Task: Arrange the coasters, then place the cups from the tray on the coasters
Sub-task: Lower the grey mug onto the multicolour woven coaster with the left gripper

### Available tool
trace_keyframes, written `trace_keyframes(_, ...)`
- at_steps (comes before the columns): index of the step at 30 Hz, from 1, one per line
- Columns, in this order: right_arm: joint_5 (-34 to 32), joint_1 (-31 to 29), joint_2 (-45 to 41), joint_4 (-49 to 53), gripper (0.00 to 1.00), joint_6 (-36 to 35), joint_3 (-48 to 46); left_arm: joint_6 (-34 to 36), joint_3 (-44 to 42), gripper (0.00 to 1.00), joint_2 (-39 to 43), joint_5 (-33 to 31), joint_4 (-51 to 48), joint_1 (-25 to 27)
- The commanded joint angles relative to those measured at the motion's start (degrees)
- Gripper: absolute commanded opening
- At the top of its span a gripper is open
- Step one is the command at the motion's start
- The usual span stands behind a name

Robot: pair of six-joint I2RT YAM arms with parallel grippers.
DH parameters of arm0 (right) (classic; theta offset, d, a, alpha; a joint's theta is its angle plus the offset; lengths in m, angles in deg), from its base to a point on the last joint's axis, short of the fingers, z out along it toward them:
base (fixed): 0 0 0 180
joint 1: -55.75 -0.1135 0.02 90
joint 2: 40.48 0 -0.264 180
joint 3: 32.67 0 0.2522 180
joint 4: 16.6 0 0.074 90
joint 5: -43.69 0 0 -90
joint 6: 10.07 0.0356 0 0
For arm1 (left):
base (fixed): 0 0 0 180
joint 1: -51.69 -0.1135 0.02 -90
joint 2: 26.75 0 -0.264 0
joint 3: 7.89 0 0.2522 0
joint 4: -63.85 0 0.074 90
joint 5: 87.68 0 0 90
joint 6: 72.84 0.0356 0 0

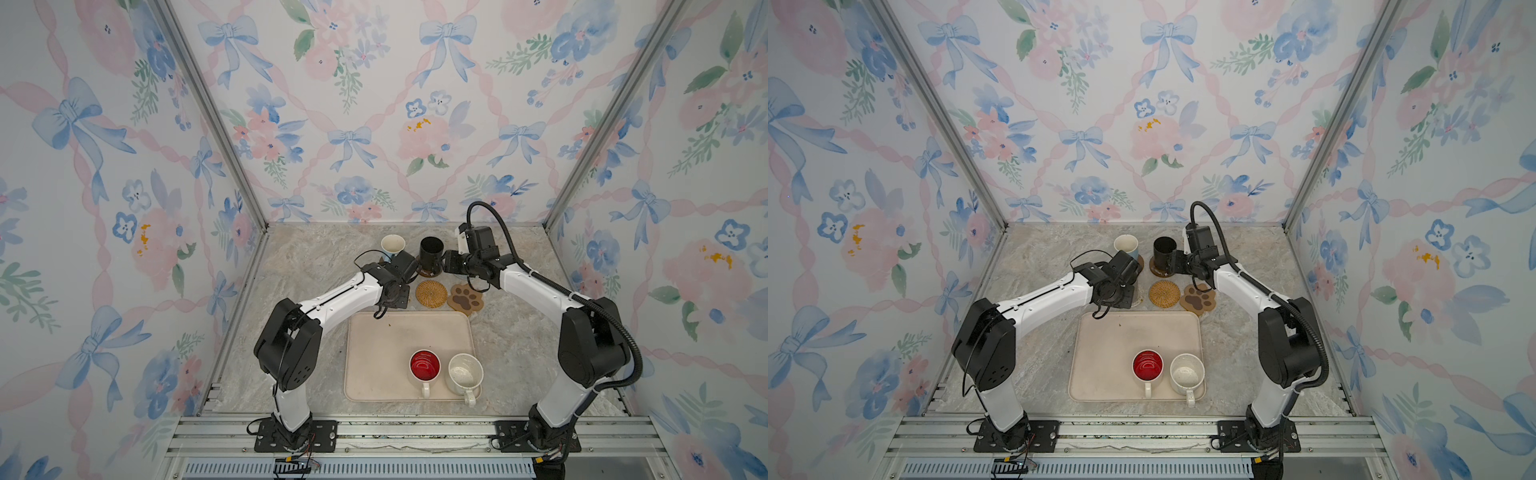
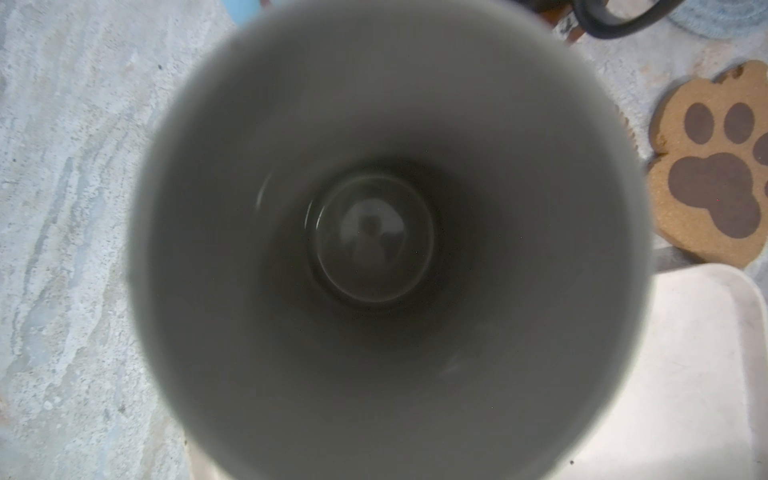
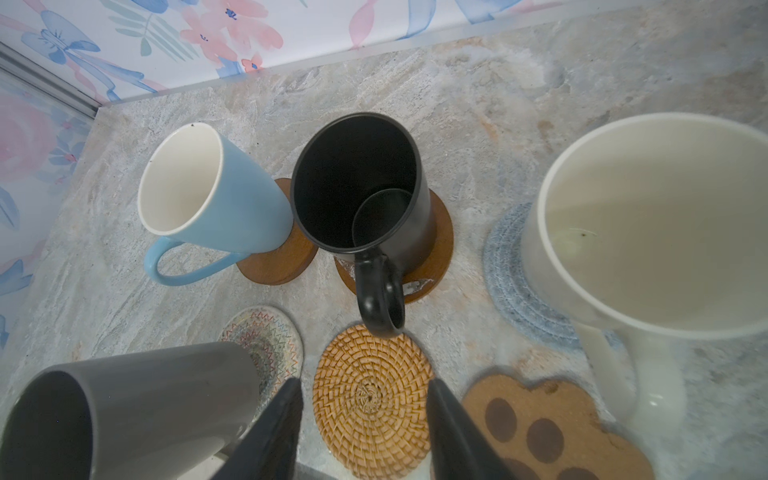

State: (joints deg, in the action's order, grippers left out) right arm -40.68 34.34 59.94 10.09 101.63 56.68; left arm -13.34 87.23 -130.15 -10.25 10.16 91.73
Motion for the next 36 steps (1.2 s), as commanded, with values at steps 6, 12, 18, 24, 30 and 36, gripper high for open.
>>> trace_keyframes(6,0.7,0.9,-2.0,-0.1,0.51,0.6,-1.1,0.9,2.1,0.0,-0.3,-1.1,2.7,-1.0)
trace_keyframes(12,1.0,1.1,-1.7,-0.3,0.51,0.8,-1.2,0.4,2.1,0.0,-0.3,-1.7,2.7,-1.2)
trace_keyframes(18,1.1,1.0,-1.6,-0.2,0.51,0.8,-1.1,0.4,2.7,0.0,-0.9,-1.3,3.1,-1.4)
trace_keyframes(24,1.1,1.3,-1.6,0.0,0.51,0.7,-1.2,0.4,3.4,0.0,-2.2,-0.6,3.5,-1.4)
trace_keyframes(30,1.2,1.5,-1.4,0.0,0.51,0.7,-1.0,0.4,4.1,0.0,-2.6,-0.6,3.5,-1.4)
trace_keyframes(36,1.5,1.7,-1.0,0.1,0.51,0.7,-0.9,0.5,4.7,0.0,-3.1,-0.2,3.5,-1.4)
